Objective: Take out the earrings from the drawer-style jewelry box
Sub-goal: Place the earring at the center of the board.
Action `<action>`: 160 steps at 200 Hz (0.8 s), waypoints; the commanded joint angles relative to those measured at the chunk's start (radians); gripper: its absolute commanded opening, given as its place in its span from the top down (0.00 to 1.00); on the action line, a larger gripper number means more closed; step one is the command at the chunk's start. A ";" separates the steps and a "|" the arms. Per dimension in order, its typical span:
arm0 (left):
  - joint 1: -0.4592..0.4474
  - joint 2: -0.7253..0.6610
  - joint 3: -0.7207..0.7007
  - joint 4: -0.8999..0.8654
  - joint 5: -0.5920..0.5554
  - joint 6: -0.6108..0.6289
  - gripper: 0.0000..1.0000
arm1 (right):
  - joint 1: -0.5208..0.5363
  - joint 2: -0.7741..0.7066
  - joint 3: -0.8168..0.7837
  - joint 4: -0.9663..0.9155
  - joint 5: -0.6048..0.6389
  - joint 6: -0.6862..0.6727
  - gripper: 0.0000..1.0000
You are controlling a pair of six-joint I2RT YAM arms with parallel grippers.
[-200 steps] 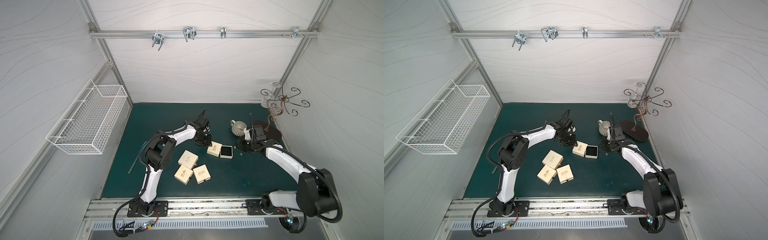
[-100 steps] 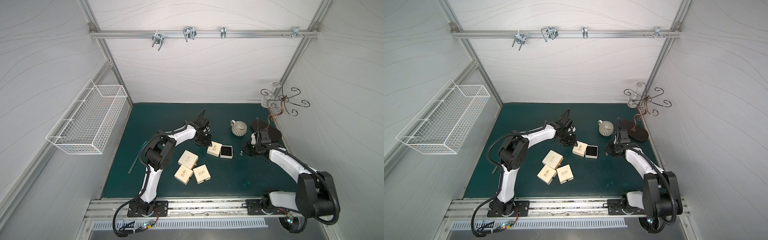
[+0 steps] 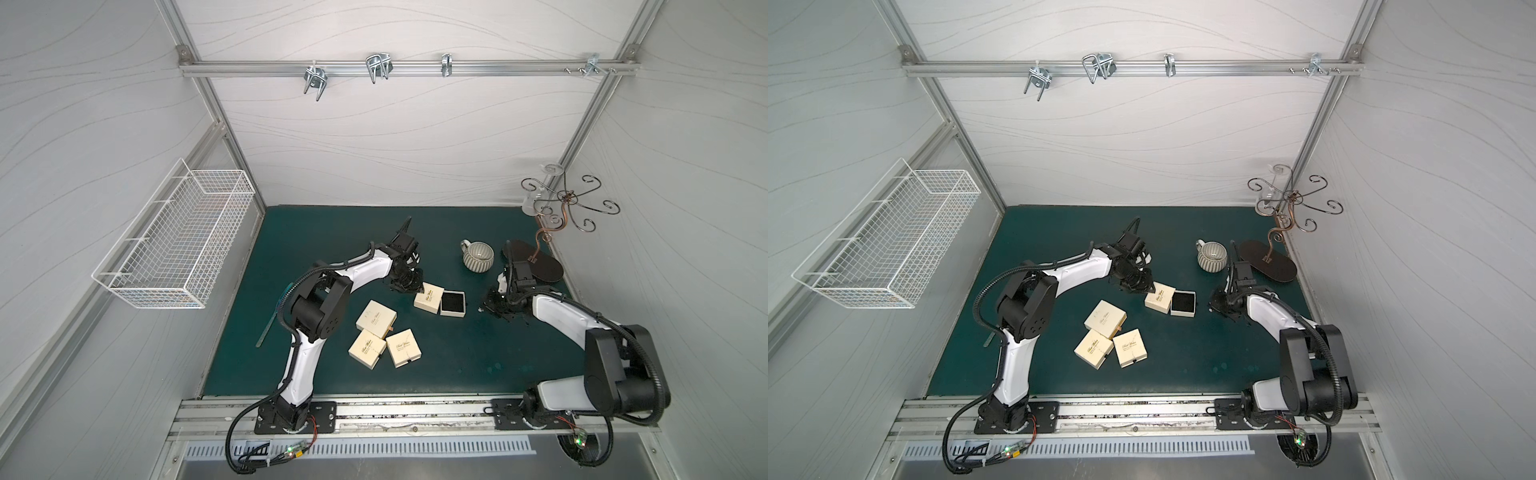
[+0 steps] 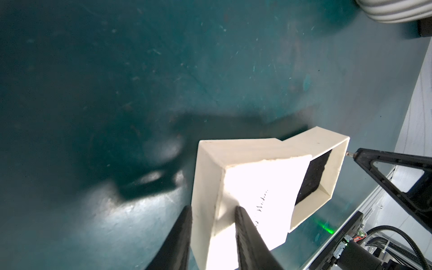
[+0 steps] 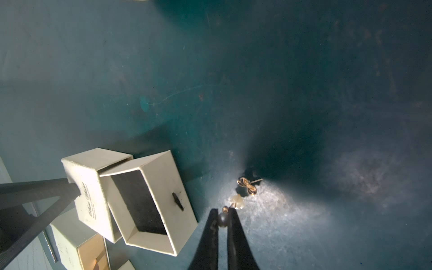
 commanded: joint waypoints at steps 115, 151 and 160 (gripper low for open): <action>-0.001 0.052 -0.005 -0.113 -0.064 0.020 0.66 | 0.176 0.015 0.102 -0.068 0.118 -0.080 0.72; -0.001 0.044 -0.007 -0.113 -0.058 0.022 0.66 | 0.179 0.056 0.109 -0.060 0.104 -0.077 0.72; -0.002 0.042 -0.007 -0.114 -0.055 0.022 0.66 | 0.179 0.069 0.108 -0.053 0.095 -0.075 0.72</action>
